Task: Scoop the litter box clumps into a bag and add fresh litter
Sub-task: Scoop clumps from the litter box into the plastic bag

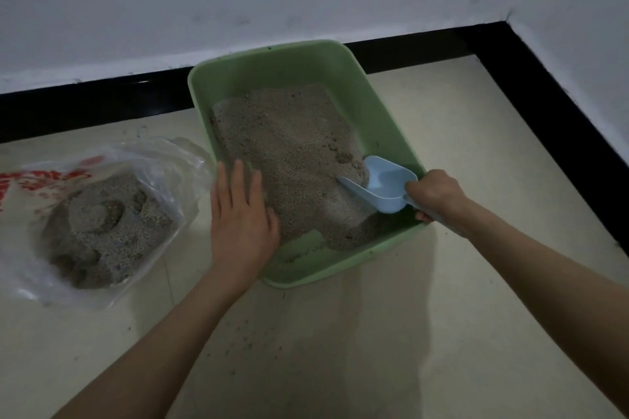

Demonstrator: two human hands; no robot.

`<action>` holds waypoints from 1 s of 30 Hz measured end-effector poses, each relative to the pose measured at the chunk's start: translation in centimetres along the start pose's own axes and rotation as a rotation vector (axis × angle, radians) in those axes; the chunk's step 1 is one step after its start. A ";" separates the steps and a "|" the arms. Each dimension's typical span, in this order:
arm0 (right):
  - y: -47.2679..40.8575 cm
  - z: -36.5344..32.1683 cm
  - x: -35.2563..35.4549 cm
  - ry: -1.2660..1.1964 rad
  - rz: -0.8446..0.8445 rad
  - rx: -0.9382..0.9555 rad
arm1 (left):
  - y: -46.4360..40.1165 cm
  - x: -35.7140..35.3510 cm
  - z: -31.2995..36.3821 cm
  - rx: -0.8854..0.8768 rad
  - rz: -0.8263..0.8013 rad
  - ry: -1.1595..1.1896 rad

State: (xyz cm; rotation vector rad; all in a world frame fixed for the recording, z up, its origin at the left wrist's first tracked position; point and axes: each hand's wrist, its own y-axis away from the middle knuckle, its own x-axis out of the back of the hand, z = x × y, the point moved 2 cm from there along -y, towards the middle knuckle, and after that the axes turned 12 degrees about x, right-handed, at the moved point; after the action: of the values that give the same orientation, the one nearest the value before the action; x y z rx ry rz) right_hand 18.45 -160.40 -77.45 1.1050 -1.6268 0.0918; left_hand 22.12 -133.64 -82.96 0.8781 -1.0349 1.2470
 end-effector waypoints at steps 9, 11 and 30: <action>-2.7 -2.2 -1.9 -0.078 -0.001 0.016 | -4.5 -0.2 -0.6 0.143 -0.016 0.076; -3.9 -3.3 -2.1 -0.146 -0.018 0.014 | -4.4 -0.5 -0.8 0.142 0.012 0.086; -11.9 -11.2 -8.0 -0.611 0.046 -0.128 | -4.6 -1.0 -0.8 0.172 0.003 0.078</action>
State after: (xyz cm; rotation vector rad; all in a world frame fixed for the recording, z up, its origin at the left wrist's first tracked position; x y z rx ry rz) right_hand 34.40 -155.87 -85.04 1.0524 -2.1625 -0.3488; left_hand 26.74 -133.75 -84.05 0.9520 -0.8767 1.3767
